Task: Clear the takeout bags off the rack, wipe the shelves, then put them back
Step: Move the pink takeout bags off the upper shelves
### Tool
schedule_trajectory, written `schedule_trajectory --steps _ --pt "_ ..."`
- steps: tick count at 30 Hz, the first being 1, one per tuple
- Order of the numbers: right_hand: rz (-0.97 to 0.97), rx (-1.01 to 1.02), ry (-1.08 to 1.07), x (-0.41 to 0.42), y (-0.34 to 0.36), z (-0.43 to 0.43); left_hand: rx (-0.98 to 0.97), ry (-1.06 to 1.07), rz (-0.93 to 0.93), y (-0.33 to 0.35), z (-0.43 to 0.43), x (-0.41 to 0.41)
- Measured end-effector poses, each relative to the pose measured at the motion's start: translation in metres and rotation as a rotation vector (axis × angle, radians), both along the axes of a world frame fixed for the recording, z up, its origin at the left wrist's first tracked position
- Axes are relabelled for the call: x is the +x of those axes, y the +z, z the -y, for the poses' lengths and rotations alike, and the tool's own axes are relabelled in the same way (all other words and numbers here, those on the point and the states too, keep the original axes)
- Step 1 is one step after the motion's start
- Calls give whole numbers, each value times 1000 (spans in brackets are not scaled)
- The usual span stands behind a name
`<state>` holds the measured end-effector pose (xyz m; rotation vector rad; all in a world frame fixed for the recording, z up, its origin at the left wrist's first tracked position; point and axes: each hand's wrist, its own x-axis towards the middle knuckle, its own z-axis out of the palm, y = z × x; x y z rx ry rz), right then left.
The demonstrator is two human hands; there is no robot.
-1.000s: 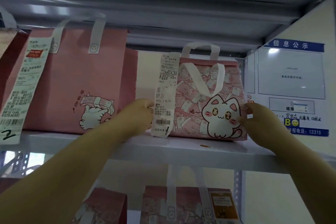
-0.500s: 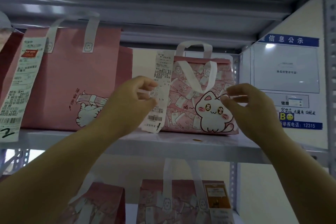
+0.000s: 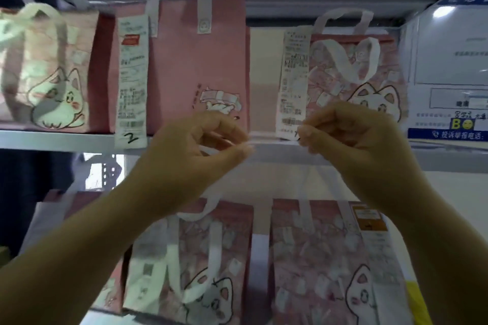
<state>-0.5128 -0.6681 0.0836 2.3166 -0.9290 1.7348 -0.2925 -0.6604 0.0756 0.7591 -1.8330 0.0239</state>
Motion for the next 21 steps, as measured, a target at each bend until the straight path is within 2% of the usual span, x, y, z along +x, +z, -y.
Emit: schedule_trajectory --steps 7,13,21 --pt "-56 190 79 111 -59 -20 185 63 50 -51 -30 117" --pt "-137 361 80 200 -112 -16 351 166 -22 -103 -34 209" --pt "0 592 86 279 -187 21 513 355 -175 -165 -7 305"
